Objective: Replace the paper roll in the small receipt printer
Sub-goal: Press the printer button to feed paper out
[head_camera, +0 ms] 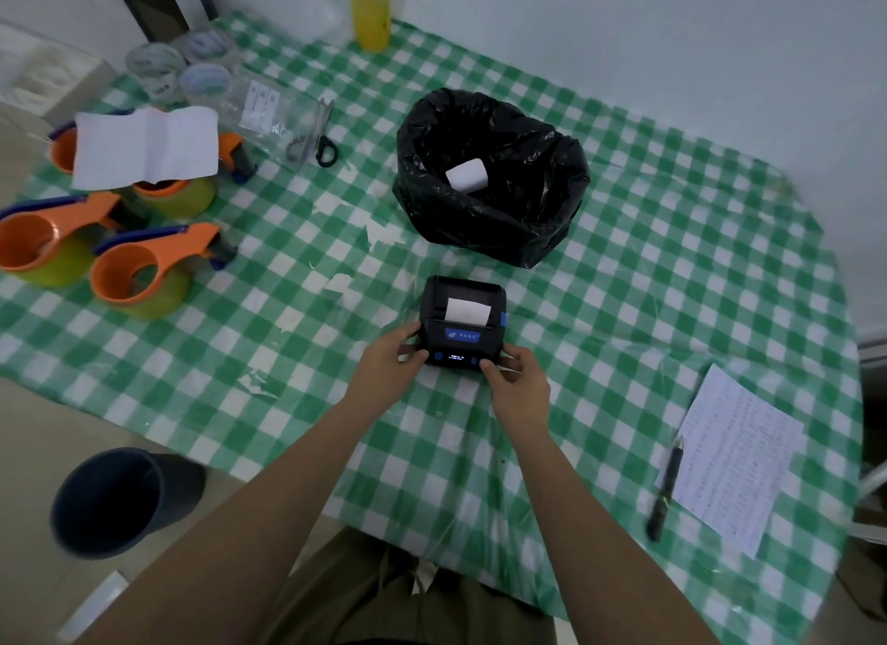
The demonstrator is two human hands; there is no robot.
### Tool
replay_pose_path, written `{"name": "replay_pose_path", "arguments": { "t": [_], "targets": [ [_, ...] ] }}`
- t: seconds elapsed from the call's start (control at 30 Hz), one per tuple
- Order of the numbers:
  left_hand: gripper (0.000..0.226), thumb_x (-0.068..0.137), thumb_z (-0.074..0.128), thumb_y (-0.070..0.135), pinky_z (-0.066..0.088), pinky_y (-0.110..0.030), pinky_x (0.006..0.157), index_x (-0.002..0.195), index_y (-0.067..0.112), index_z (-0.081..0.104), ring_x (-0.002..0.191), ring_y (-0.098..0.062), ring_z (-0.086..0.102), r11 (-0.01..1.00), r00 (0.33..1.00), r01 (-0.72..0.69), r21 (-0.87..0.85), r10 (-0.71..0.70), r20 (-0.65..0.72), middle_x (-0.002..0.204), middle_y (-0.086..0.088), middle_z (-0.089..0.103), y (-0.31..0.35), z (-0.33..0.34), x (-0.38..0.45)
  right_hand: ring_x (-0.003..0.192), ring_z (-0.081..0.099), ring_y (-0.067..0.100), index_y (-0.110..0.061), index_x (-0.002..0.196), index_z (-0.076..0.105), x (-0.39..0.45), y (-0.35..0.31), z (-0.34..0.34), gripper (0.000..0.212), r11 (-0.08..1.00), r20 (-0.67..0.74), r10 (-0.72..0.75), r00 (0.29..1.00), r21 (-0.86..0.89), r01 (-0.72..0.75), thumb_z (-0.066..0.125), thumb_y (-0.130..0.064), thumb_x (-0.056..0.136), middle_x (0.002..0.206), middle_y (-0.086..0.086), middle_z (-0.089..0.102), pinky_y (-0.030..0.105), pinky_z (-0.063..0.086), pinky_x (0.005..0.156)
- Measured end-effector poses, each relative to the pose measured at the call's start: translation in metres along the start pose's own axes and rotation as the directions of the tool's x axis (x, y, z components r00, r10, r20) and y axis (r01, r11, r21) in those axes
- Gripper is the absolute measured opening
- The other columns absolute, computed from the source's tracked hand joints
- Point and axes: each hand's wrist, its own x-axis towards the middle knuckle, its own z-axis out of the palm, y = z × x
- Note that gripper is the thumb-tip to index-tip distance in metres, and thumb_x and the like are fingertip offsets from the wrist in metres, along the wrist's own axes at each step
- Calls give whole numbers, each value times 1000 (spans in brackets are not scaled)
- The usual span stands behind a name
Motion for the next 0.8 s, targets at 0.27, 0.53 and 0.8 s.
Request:
{"name": "replay_pose_path", "arguments": {
  "t": [0.27,0.53,0.8],
  "targets": [
    [46,88,58,7,47,-30,92,133,14,50,111,-23,62,1000,1000,7,-4,-7,4,135,-7,56,2,-2,-2,87,60,17,-11,117,55,-2,-1,2,33,1000,6,17,1000,11,-17,65,-17,86,110,10,66,28,46,76],
    [44,90,51,0,45,-25,83,131,15,50,112,-21,60,1000,1000,15,-14,-15,-14,137,-6,54,2,-4,-4,88,61,20,-12,118,54,-2,0,2,34,999,17,30,999,11,-30,64,-18,87,115,9,65,30,46,75],
    [42,90,52,1,47,-29,88,130,13,51,112,-22,60,1000,1000,7,-17,-7,-19,136,-7,55,4,-7,-7,85,60,18,-14,122,53,-3,-1,-1,37,1000,24,23,999,-18,-23,64,-20,87,117,7,64,34,49,78]
  ]
}}
